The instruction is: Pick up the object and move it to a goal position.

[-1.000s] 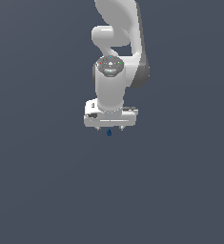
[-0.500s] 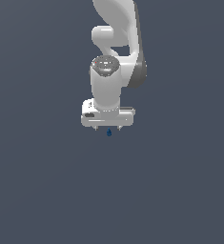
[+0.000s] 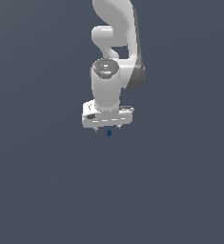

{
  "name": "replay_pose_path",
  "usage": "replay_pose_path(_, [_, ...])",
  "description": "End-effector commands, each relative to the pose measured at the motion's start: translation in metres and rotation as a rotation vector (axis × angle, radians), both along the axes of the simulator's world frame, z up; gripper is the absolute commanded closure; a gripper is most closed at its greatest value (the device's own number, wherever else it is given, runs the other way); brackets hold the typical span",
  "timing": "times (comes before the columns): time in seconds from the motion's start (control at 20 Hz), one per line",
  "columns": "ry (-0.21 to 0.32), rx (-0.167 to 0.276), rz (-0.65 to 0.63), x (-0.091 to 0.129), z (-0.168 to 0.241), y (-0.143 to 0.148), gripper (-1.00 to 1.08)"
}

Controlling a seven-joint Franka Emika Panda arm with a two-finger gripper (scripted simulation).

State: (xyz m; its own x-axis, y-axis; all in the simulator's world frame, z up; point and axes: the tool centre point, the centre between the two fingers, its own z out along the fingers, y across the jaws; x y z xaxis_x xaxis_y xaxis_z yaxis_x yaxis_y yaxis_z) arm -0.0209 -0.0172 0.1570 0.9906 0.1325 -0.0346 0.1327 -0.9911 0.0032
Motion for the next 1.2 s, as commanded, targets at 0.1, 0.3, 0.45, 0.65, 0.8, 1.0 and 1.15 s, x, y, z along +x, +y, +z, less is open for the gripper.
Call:
replay_pose_path(0.1, [-0.004,0.003,0.09,-0.009,-0.011,0.0,-0.92])
replay_pose_path(0.3, [-0.009,0.006,0.193,-0.02,-0.023,-0.001,-0.92])
replay_pose_path(0.45, [-0.013,0.008,0.275,-0.028,-0.032,0.0,-0.92])
replay_pose_path(0.65, [-0.018,0.011,0.383,-0.04,-0.043,0.0,-0.92])
replay_pose_path(0.8, [-0.022,0.013,0.453,-0.048,-0.05,0.001,-0.92])
replay_pose_path(1.0, [-0.026,0.015,0.526,-0.057,-0.057,0.002,-0.92])
replay_pose_path(1.15, [-0.028,0.017,0.566,-0.062,-0.061,0.003,-0.92])
